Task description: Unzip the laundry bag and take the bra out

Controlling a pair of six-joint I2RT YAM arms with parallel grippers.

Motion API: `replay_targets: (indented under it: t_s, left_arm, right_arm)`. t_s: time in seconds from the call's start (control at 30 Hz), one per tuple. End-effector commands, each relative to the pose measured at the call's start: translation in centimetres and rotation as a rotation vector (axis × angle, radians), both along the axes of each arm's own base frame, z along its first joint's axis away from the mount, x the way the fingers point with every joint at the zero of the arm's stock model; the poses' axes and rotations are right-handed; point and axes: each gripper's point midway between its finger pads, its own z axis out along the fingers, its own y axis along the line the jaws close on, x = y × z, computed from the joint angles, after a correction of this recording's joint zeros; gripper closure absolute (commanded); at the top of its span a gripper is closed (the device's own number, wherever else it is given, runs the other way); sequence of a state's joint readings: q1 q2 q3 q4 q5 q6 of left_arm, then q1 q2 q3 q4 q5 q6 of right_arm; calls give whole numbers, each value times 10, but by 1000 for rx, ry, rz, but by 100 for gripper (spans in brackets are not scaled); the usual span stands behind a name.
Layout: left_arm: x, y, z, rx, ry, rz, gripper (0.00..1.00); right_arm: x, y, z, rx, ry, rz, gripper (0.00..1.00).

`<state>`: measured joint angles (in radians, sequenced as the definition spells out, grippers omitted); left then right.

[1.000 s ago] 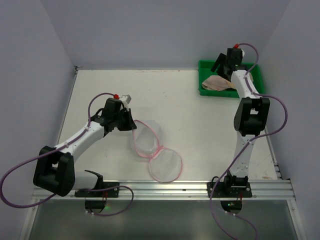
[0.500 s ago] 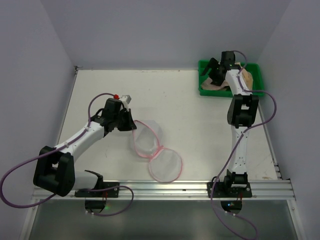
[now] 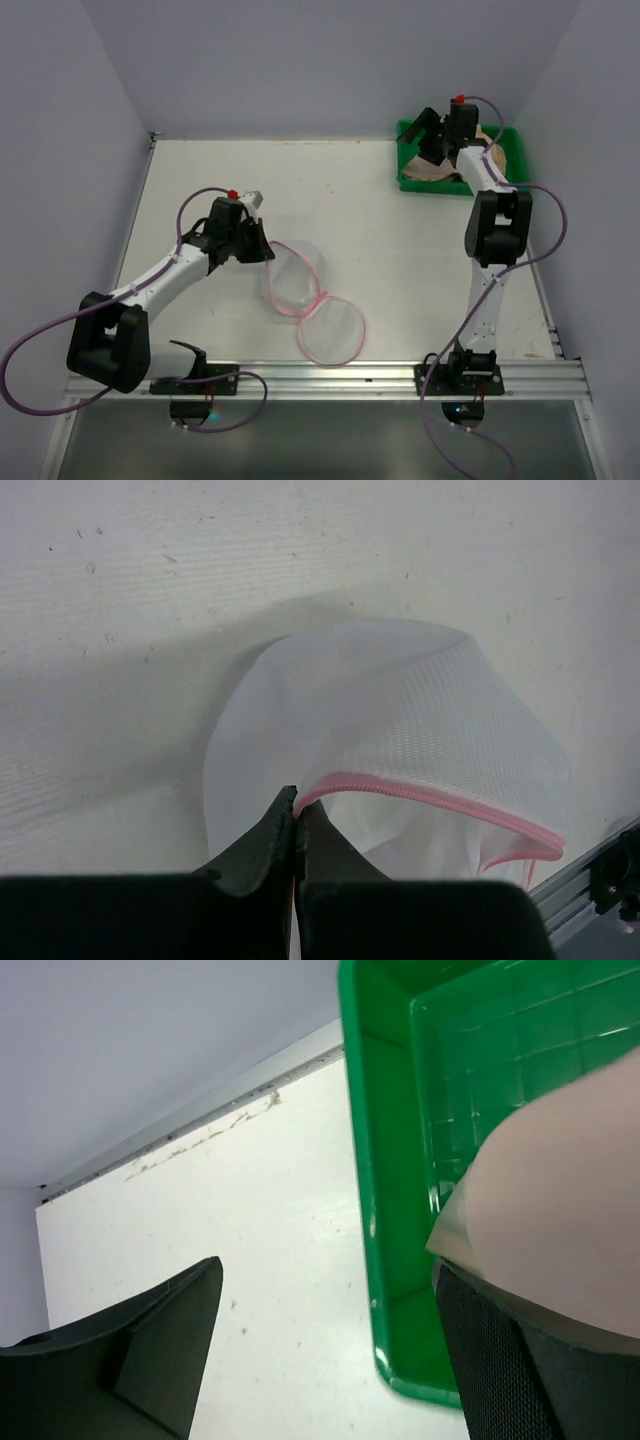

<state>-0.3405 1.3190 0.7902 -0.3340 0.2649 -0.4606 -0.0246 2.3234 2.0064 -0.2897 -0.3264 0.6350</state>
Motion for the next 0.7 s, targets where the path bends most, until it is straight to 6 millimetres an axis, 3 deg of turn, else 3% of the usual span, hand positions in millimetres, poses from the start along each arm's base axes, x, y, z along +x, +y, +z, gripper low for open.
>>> replay_targets:
  t_s: [0.0, 0.03, 0.07, 0.13, 0.17, 0.23, 0.27, 0.33, 0.37, 0.4, 0.43, 0.47, 0.5, 0.53, 0.57, 0.67]
  left_arm:
    - [7, -10, 18, -78, -43, -11, 100]
    - [9, -12, 21, -91, -48, -11, 100]
    - [10, -13, 23, -97, -50, -8, 100]
    - [13, -15, 26, -114, -54, -1, 100]
    - [14, -16, 27, -121, -53, 0, 100]
    - [19, -21, 29, -148, -54, 11, 100]
    - [21, -22, 29, -157, -53, 18, 100]
    - [27, -25, 29, -180, -53, 29, 100]
    - [30, -26, 29, -184, -55, 36, 100]
    - [35, -28, 29, -192, -53, 44, 100]
    - [38, -29, 29, -198, -54, 46, 100]
    - [42, -29, 29, -200, -55, 53, 100]
    - [49, -30, 29, -204, -59, 67, 100]
    - [53, -30, 30, -203, -65, 78, 100]
    - [60, -30, 35, -204, -80, 89, 100]
    - [77, -27, 35, -200, -89, 134, 100]
  right_arm:
    - [-19, -10, 154, -105, -369, -63, 13]
    - [-38, -13, 192, -120, -435, -80, 13]
    - [-54, 2, 176, -127, -397, -59, 12]
    - [-79, 15, 176, -150, -380, -45, 13]
    - [-106, 20, 169, -153, -347, -34, 13]
    - [-139, 51, 157, -152, -318, 38, 14]
    - [-169, 60, 142, -158, -276, 72, 15]
    - [-210, 102, 126, -145, -250, 210, 15]
    - [-237, 115, 96, -139, -187, 276, 15]
    - [-266, 140, 100, -108, -200, 356, 16]
    - [-284, 151, 93, -91, -184, 408, 17]
    - [-312, 163, 70, -68, -128, 488, 18]
    - [-339, 181, 72, -47, -133, 565, 18]
    - [-356, 189, 65, -30, -113, 607, 18]
    - [-391, 208, 52, 34, -66, 729, 18]
    - [-441, 228, 27, 99, 46, 866, 21]
